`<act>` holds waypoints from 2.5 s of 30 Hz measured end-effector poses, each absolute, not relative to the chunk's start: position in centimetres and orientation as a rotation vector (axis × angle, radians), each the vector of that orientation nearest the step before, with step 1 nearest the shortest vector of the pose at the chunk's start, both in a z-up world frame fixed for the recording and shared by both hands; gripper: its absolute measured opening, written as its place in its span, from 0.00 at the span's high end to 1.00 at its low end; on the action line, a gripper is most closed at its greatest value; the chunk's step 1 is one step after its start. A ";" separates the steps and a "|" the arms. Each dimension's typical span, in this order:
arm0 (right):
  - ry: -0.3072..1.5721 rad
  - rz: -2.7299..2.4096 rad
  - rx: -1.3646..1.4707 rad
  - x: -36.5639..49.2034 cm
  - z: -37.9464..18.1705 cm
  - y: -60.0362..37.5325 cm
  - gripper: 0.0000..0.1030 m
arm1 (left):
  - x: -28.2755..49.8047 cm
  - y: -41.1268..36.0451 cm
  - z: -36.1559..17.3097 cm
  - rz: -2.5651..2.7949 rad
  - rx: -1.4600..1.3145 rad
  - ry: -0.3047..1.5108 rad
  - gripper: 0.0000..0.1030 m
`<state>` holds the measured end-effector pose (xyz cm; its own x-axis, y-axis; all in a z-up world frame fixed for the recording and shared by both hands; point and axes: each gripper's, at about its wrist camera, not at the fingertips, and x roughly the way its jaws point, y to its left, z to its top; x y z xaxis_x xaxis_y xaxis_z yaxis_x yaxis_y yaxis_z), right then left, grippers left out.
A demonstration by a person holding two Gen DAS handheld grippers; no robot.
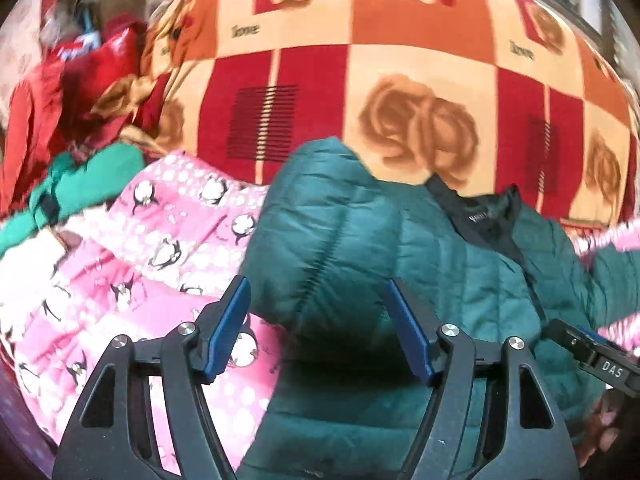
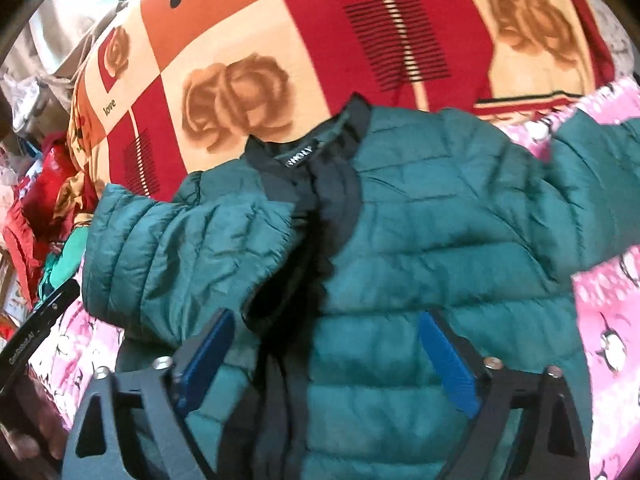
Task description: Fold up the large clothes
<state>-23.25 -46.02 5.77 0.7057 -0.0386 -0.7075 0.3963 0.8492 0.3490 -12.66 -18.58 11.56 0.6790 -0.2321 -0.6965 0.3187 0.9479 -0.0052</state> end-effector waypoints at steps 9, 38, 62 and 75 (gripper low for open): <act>0.813 -0.215 0.485 -16.6 4.0 -45.0 0.28 | -9.7 -17.5 9.2 -0.269 0.098 0.825 0.32; 0.630 -0.291 0.216 -19.2 9.1 -46.1 0.82 | -9.3 -17.7 8.0 -0.275 0.082 0.874 0.32; 0.749 -0.582 0.308 -20.9 3.9 -57.1 0.52 | -8.4 -19.5 8.0 -0.354 0.045 0.908 0.32; 0.757 -0.240 0.365 -16.9 5.6 -50.8 0.52 | -4.8 -23.9 4.9 -0.381 0.117 0.989 0.31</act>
<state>-16.91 -50.75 5.61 0.7044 -0.0811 -0.7051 0.3401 0.9106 0.2349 -4.85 -23.94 4.85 0.4891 -0.2605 -0.8324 0.3655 0.9277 -0.0757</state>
